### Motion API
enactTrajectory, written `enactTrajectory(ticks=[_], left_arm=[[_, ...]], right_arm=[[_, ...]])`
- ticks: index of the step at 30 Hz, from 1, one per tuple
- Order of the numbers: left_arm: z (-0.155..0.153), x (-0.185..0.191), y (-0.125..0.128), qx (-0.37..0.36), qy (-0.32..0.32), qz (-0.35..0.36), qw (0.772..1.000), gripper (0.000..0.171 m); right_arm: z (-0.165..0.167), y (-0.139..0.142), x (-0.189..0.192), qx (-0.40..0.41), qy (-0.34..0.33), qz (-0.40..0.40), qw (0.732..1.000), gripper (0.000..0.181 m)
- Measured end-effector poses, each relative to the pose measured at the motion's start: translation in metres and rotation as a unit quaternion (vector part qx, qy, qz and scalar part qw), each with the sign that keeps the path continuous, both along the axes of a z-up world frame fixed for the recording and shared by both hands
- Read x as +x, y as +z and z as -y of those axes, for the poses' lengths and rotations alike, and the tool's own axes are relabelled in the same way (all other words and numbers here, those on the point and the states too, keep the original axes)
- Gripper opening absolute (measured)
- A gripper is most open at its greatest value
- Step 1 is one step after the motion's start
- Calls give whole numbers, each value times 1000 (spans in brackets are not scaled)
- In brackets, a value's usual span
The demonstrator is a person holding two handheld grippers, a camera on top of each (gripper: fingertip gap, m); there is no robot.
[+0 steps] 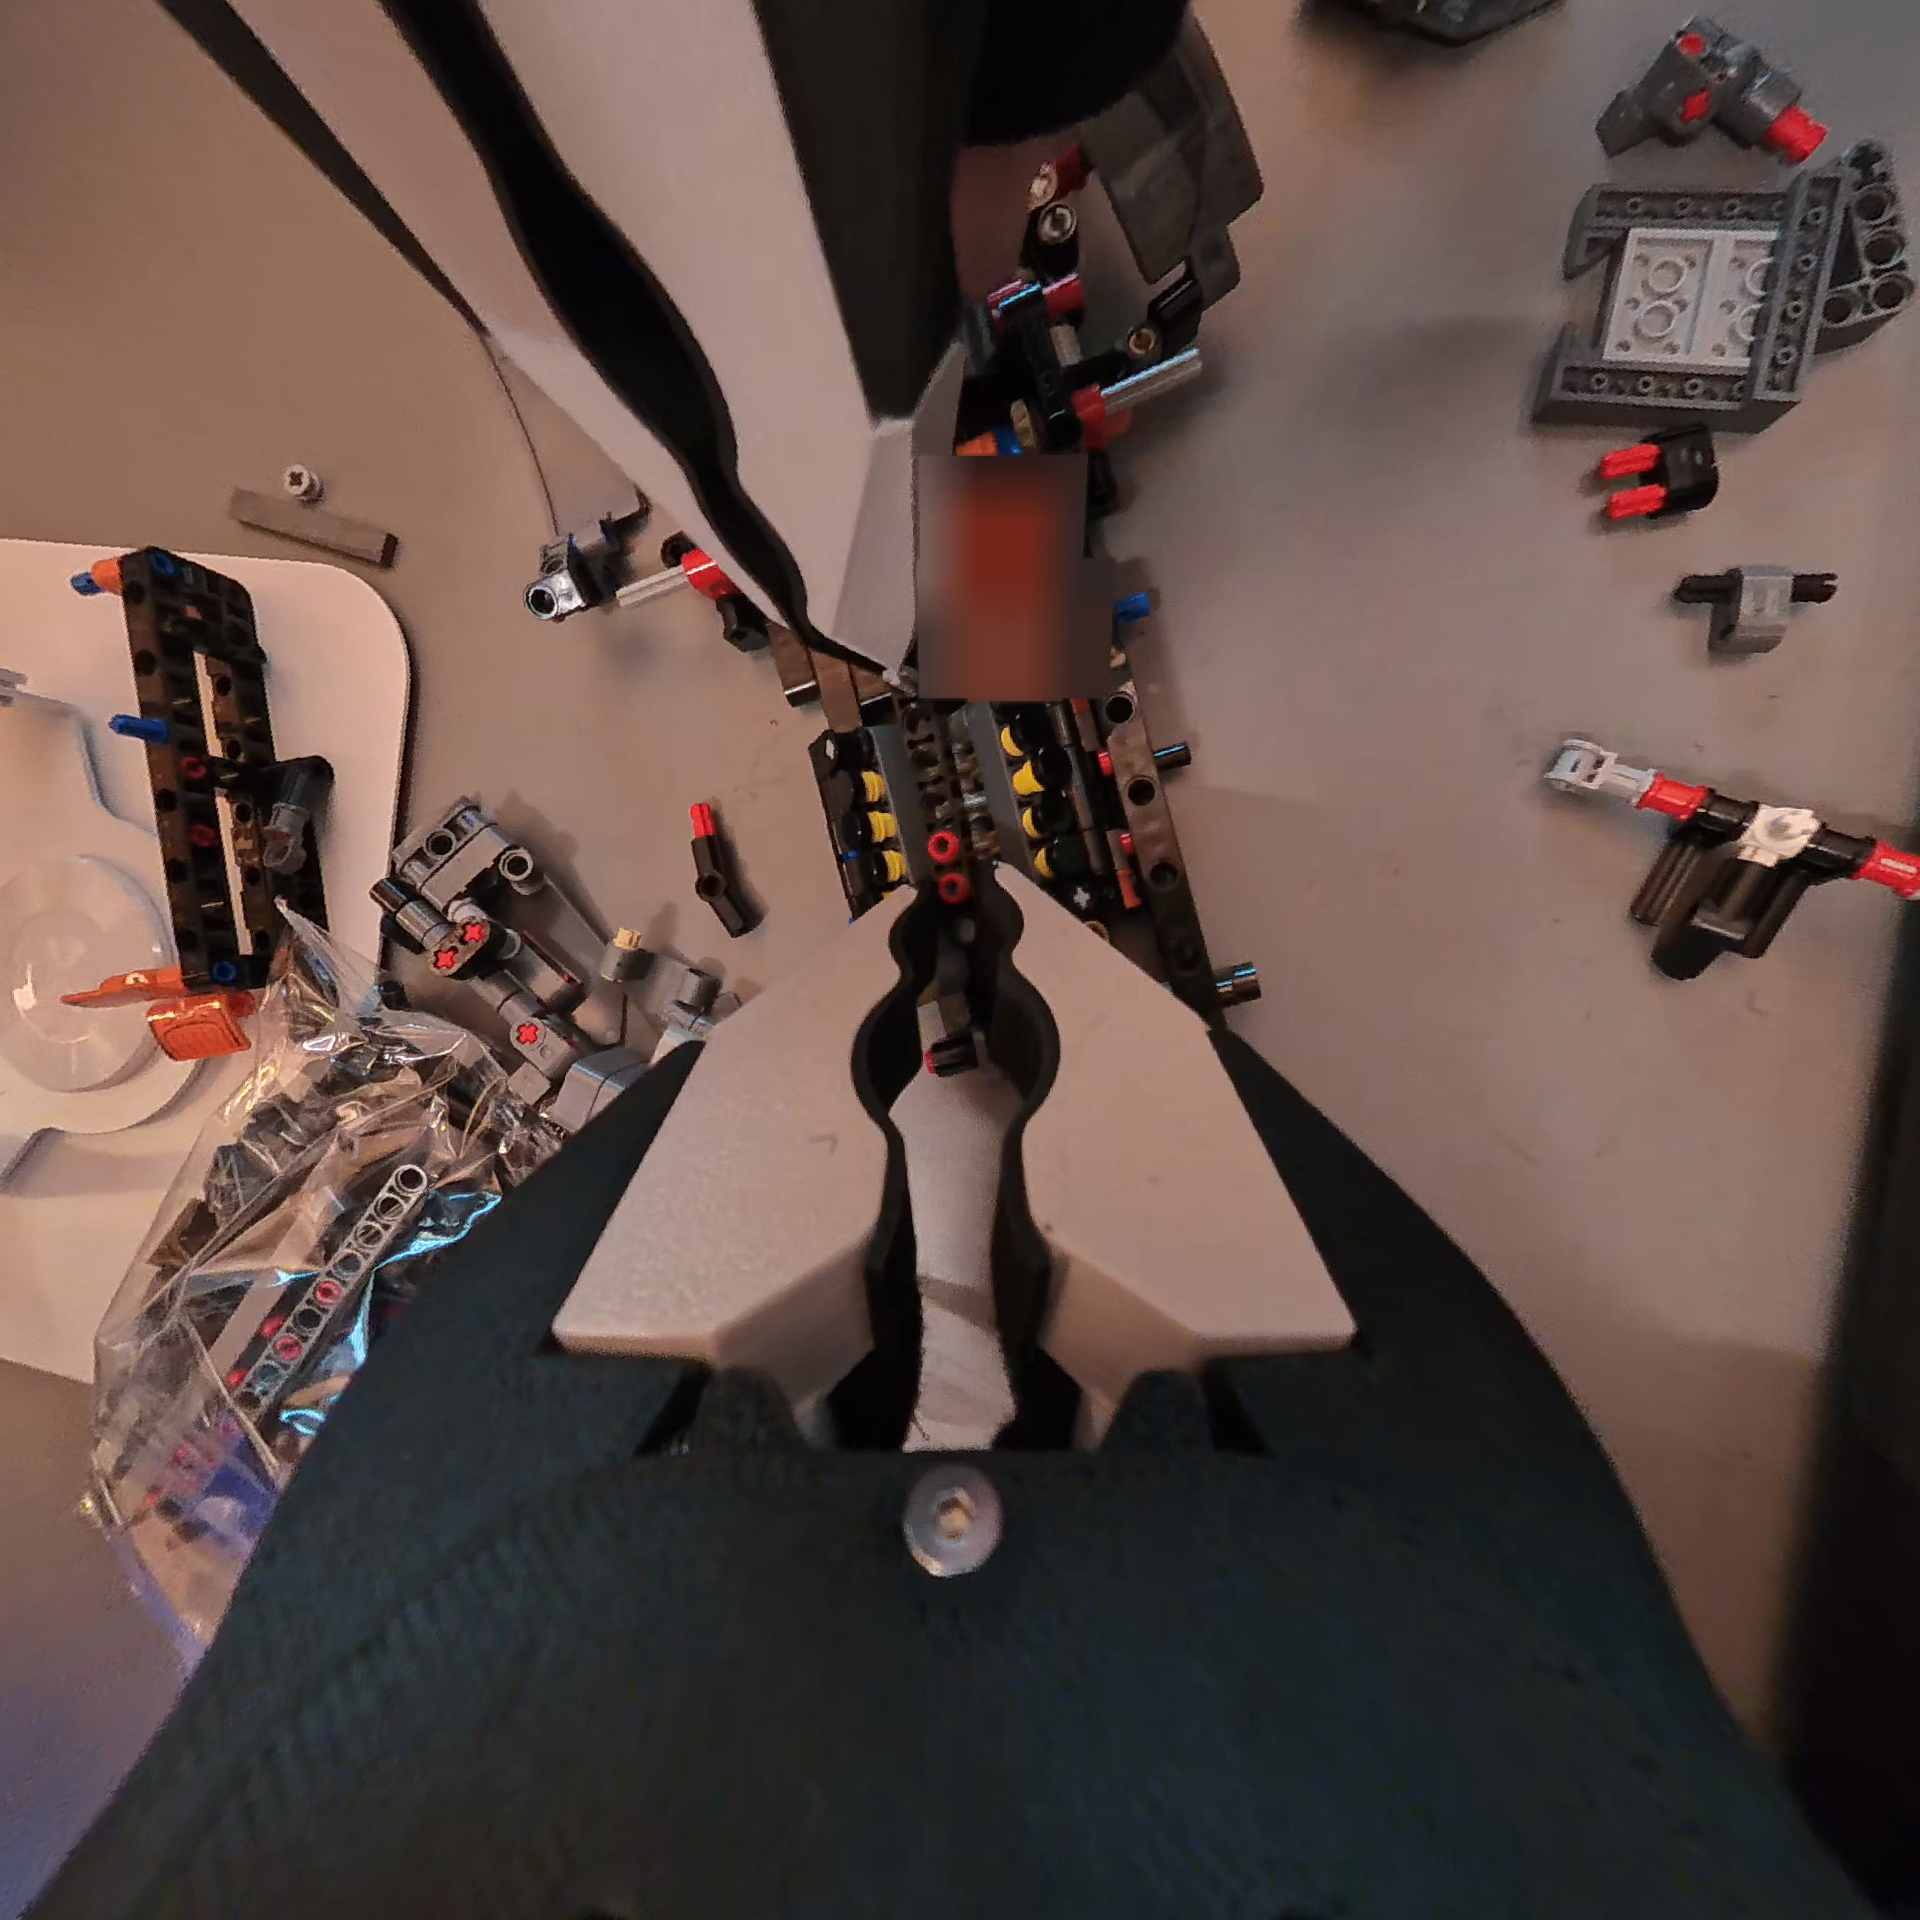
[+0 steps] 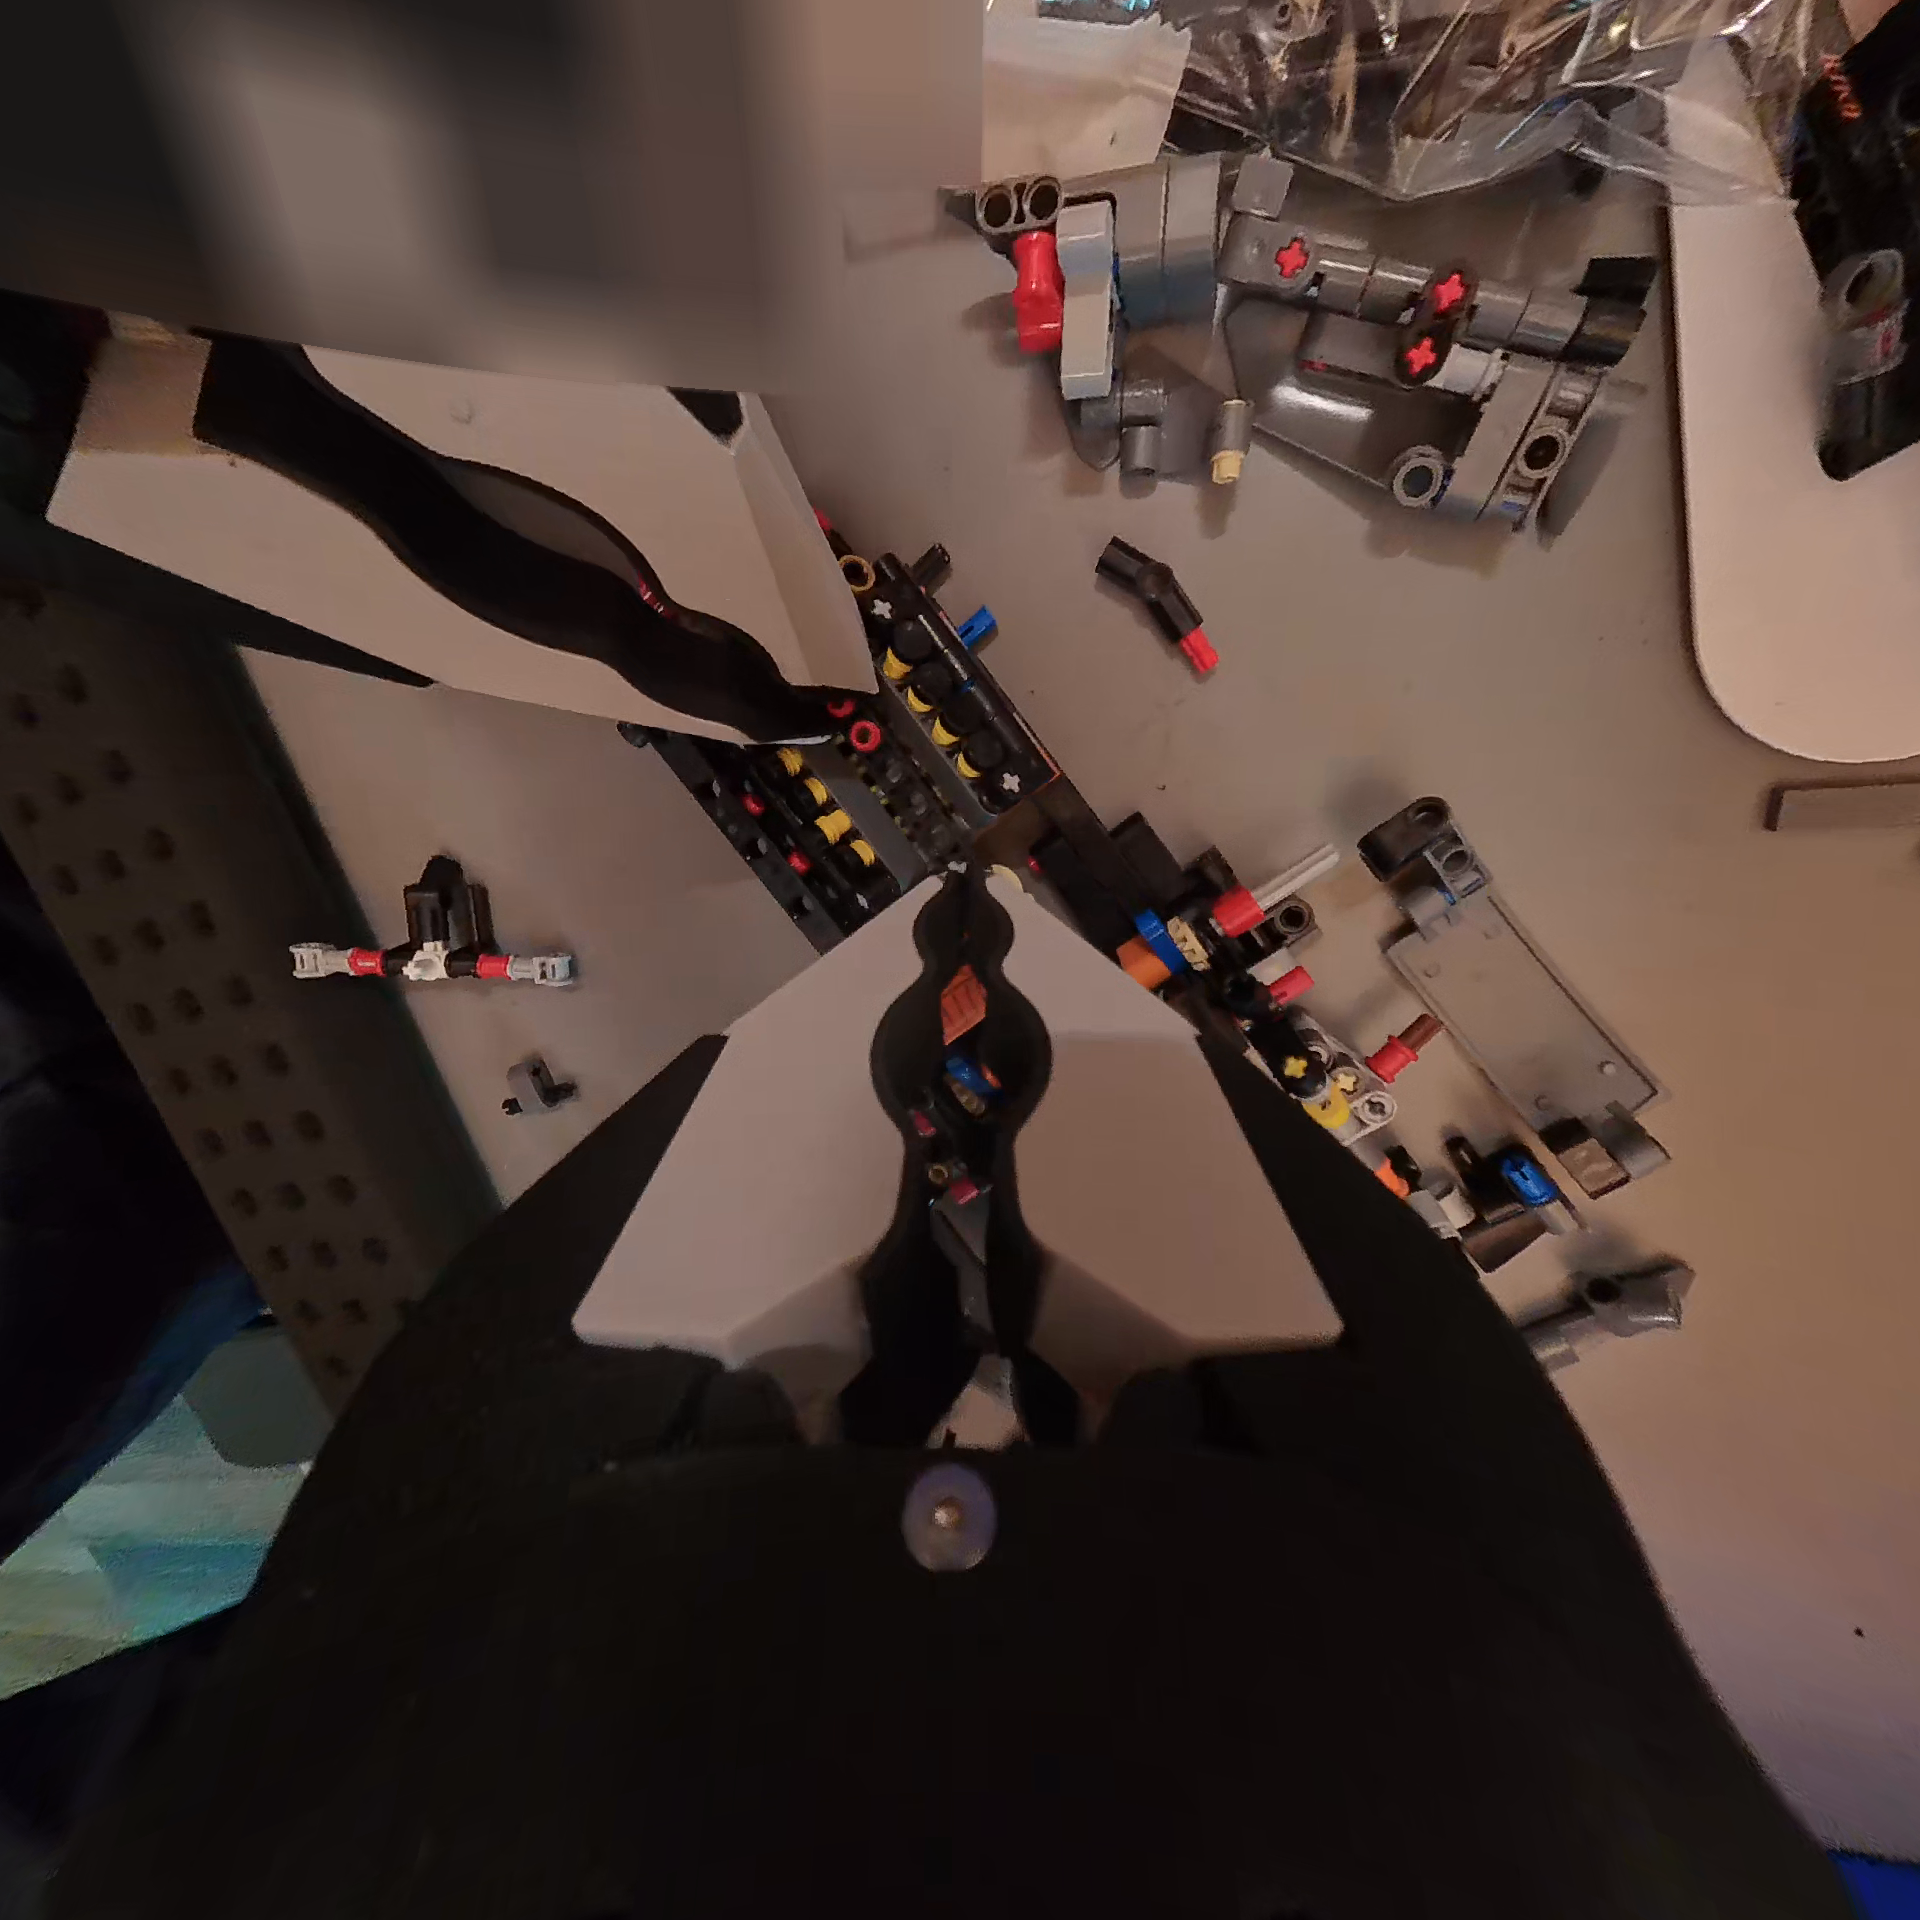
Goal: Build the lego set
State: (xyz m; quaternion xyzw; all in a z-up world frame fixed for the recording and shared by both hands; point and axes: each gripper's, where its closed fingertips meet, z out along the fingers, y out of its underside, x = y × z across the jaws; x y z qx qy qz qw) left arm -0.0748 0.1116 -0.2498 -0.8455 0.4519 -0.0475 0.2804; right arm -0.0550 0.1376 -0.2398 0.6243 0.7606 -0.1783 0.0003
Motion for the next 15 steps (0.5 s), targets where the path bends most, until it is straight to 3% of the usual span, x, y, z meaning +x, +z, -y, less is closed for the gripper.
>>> enactTrajectory(ticks=[15], left_arm=[[-3, -2, 1, 11, 4, -14, 1000, 2]], right_arm=[[-2, -1, -2, 29, 35, 40, 998, 0]])
